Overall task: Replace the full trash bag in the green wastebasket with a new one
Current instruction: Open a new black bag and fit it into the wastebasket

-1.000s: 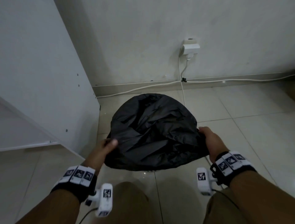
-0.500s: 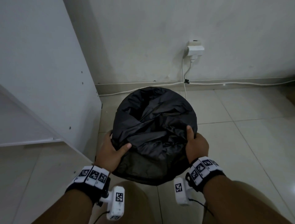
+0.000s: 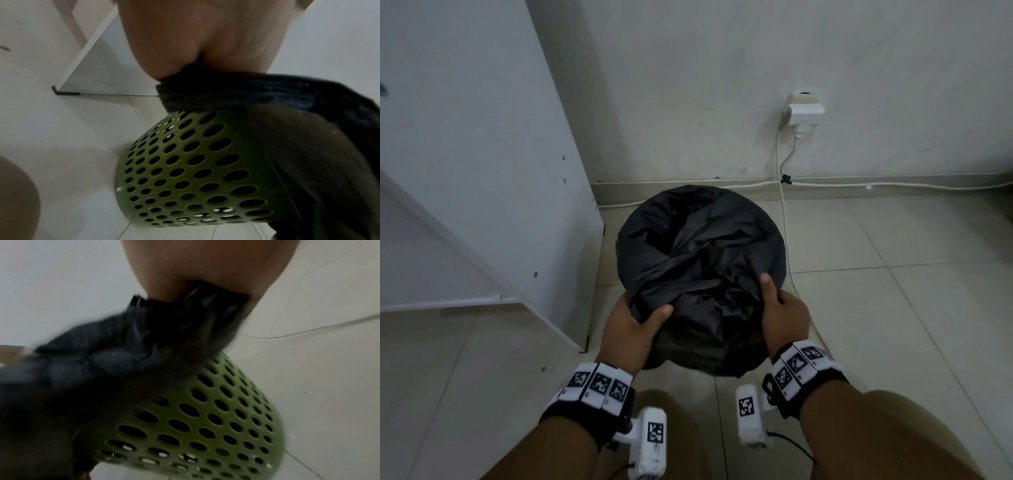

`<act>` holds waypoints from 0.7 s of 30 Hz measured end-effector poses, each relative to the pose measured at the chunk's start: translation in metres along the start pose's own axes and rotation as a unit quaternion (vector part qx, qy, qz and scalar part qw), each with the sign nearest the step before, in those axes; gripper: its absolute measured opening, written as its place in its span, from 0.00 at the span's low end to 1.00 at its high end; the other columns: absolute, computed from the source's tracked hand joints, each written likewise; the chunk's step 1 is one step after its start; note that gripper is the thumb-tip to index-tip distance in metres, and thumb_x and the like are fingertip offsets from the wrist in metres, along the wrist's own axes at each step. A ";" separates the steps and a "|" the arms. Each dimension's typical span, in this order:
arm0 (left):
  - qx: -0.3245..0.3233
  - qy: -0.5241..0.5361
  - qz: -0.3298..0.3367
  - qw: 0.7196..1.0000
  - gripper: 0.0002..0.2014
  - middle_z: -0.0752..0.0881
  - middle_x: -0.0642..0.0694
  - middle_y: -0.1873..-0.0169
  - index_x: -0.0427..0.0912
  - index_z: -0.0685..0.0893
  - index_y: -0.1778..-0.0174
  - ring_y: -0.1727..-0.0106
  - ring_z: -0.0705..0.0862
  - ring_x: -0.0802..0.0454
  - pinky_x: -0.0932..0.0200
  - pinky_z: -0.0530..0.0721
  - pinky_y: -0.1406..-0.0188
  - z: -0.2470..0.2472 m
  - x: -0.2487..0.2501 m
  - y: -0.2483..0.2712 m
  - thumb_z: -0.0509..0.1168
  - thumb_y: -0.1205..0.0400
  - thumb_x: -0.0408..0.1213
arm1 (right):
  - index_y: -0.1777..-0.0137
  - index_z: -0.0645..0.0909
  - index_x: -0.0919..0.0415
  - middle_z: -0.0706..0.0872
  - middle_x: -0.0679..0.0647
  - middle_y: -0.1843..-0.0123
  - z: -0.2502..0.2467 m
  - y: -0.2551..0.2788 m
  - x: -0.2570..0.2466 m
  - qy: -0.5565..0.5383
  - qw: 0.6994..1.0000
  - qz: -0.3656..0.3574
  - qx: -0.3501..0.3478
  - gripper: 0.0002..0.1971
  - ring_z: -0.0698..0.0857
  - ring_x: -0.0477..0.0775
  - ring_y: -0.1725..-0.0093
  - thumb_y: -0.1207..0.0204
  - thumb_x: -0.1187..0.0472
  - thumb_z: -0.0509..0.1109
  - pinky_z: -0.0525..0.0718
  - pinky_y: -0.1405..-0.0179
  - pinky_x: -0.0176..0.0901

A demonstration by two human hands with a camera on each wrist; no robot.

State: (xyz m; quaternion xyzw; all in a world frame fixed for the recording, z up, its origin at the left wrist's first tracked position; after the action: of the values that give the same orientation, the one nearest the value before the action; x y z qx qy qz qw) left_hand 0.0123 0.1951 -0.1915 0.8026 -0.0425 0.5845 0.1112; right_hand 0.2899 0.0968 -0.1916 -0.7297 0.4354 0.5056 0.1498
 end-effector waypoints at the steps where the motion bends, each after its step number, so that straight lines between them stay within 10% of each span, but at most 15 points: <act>1: 0.017 -0.005 -0.001 1.000 0.27 0.86 0.52 0.40 0.49 0.79 0.30 0.40 0.84 0.52 0.59 0.77 0.44 -0.004 0.004 -0.002 0.77 0.24 0.49 | 0.67 0.82 0.68 0.86 0.59 0.67 0.007 0.002 0.001 -0.011 0.999 -0.002 -0.032 0.34 0.85 0.57 0.64 0.22 0.33 0.63 0.80 0.65 0.46; 7: 0.041 -0.002 -0.011 0.999 0.28 0.88 0.46 0.37 0.48 0.80 0.30 0.37 0.86 0.44 0.47 0.84 0.40 -0.004 -0.002 -0.012 0.73 0.23 0.58 | 0.36 0.85 0.51 0.91 0.45 0.43 0.031 0.015 -0.003 -0.065 0.981 -0.057 -0.175 0.23 0.88 0.48 0.42 0.27 0.41 0.75 0.86 0.39 0.50; 16: 0.063 0.111 -0.044 0.991 0.32 0.90 0.49 0.39 0.50 0.83 0.30 0.39 0.88 0.45 0.40 0.86 0.38 0.006 -0.015 -0.008 0.74 0.27 0.63 | 0.32 0.83 0.51 0.91 0.45 0.40 0.031 0.019 0.003 -0.133 0.968 -0.046 -0.209 0.26 0.89 0.47 0.40 0.30 0.50 0.82 0.86 0.36 0.53; 21: 0.009 0.313 -0.082 0.946 0.18 0.89 0.41 0.37 0.41 0.82 0.30 0.35 0.87 0.40 0.40 0.82 0.31 0.018 -0.013 -0.006 0.69 0.17 0.32 | 0.32 0.82 0.59 0.90 0.55 0.38 0.038 0.022 0.004 -0.252 0.941 0.014 -0.226 0.21 0.89 0.58 0.38 0.25 0.63 0.77 0.83 0.32 0.62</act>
State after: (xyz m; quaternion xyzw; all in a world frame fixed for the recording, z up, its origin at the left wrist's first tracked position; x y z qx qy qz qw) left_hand 0.0262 0.1961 -0.2099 0.5807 0.0658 0.7956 0.1596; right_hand 0.2494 0.1072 -0.2074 -0.5867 0.2679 0.7602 0.0782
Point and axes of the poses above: each hand's wrist, its own y-axis away from the middle knuckle, its own z-axis out of the palm, x = y × z, the point moved 8 cm from there along -y, towards the middle knuckle
